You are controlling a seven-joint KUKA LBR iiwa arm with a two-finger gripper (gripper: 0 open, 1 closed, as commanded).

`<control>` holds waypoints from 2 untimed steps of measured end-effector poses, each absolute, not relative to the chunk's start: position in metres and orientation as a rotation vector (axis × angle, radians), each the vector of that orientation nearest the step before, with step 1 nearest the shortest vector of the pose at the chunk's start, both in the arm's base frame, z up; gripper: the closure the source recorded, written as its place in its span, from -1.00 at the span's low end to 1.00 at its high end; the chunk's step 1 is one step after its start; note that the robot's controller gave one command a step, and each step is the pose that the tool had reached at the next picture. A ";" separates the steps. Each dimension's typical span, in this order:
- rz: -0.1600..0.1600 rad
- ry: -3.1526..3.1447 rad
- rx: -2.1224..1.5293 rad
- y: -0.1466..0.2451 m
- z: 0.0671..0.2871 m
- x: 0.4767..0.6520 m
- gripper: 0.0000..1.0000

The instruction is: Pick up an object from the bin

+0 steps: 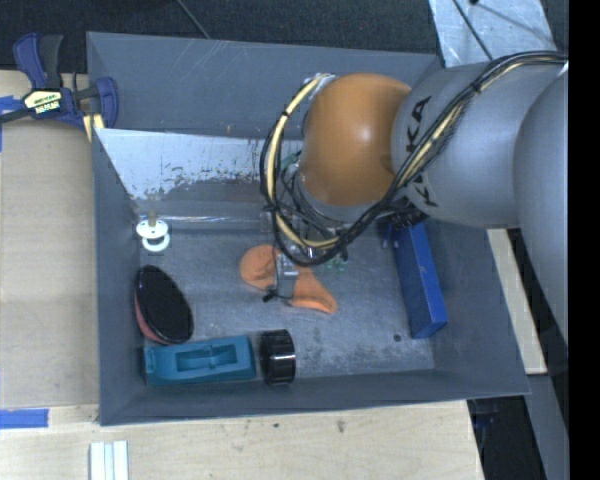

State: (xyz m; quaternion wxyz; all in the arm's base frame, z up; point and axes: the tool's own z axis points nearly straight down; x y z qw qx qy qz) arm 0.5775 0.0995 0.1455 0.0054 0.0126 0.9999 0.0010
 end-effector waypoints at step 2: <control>0.000 3.131 -0.119 0.069 0.109 0.541 -1.00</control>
Offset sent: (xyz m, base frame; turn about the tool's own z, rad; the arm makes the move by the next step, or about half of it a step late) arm 0.0000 0.0000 0.0000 0.0000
